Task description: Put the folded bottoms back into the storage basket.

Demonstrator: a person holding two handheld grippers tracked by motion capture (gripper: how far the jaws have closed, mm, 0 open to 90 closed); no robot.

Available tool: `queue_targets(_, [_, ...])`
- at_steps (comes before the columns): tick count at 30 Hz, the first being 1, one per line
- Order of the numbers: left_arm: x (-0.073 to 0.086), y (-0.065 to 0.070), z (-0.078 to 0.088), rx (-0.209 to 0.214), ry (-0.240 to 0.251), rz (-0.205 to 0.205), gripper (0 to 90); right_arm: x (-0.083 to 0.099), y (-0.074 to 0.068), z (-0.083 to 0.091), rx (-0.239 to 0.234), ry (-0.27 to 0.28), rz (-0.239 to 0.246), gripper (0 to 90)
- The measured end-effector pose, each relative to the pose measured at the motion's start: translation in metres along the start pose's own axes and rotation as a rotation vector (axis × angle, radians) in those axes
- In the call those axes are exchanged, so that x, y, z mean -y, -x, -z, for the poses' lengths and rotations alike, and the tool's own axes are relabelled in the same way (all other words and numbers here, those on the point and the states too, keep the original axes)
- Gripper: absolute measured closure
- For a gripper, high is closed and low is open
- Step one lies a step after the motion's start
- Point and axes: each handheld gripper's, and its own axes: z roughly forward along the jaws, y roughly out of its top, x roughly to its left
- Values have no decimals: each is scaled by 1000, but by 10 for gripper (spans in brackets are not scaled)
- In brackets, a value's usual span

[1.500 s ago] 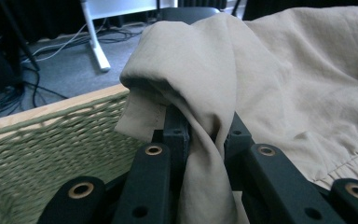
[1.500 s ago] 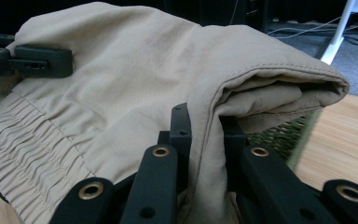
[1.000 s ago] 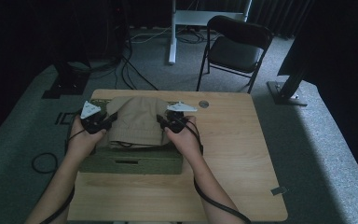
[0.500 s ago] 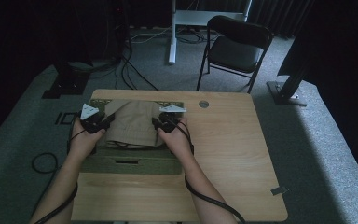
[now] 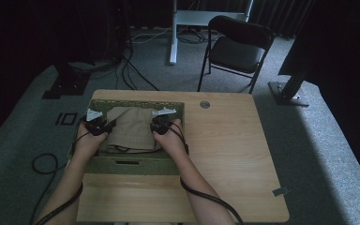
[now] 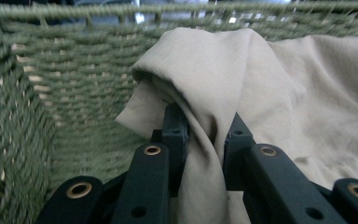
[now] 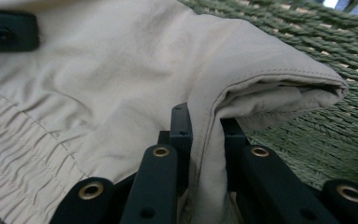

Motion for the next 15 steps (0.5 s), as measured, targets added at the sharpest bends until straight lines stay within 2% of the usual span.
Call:
queue_targets(5, [5, -2, -4, -2, -33, 0, 773, 0, -2, -9, 3, -48, -36, 807])
queue_targets(9, [10, -2, -8, -2, -69, 5, 769, 6, -4, -19, 22, -72, -15, 804])
queue_targets(11, [11, -1, -10, 5, -108, -9, 764, 10, -6, -24, 31, -108, 5, 799])
queue_targets(12, [12, -1, -11, 2, -114, 4, 763, 11, -6, -26, 29, -125, 14, 796])
queue_targets(15, [13, -2, -13, -4, -137, 1, 748, 11, -3, -27, 30, -122, -7, 771])
